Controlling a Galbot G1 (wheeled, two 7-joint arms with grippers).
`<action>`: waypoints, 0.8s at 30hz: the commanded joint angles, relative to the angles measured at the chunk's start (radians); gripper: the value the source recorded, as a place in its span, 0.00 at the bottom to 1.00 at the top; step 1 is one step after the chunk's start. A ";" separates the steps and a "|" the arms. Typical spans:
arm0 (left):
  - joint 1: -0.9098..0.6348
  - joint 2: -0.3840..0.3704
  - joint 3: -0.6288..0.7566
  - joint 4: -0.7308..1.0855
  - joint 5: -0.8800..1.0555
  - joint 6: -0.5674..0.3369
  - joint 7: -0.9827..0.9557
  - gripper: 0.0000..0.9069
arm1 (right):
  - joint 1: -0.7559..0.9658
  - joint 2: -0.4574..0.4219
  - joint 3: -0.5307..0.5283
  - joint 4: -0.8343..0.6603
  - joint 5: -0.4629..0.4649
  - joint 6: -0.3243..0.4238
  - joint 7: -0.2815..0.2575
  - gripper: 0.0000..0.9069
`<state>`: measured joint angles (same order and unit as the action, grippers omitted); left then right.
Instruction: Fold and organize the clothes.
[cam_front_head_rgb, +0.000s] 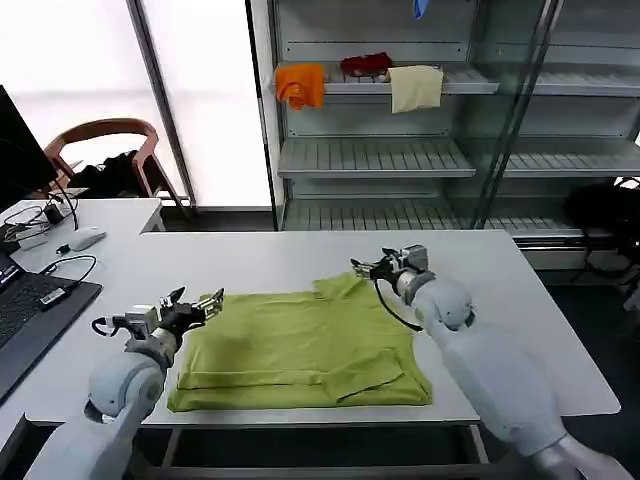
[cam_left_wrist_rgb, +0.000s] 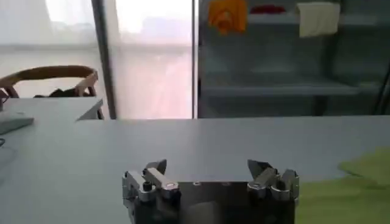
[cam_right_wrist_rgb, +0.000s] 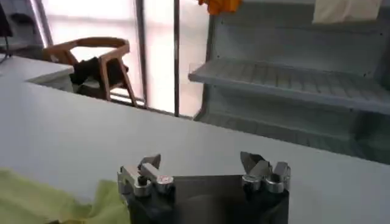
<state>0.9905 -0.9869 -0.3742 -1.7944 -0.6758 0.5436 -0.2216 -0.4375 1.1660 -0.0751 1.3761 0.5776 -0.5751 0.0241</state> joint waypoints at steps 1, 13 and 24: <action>-0.106 0.006 0.027 0.202 -0.015 0.037 0.036 1.00 | 0.094 0.056 -0.074 -0.160 -0.049 -0.005 -0.037 1.00; -0.096 -0.001 0.031 0.198 -0.008 0.036 0.074 1.00 | 0.056 0.054 -0.053 -0.150 -0.077 -0.004 -0.038 0.80; -0.112 -0.008 0.041 0.240 -0.008 0.036 0.109 0.46 | 0.016 0.057 -0.043 -0.152 -0.102 -0.003 -0.039 0.20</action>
<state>0.8949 -0.9925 -0.3380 -1.5947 -0.6814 0.5752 -0.1362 -0.4147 1.2165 -0.1145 1.2405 0.4919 -0.5773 -0.0137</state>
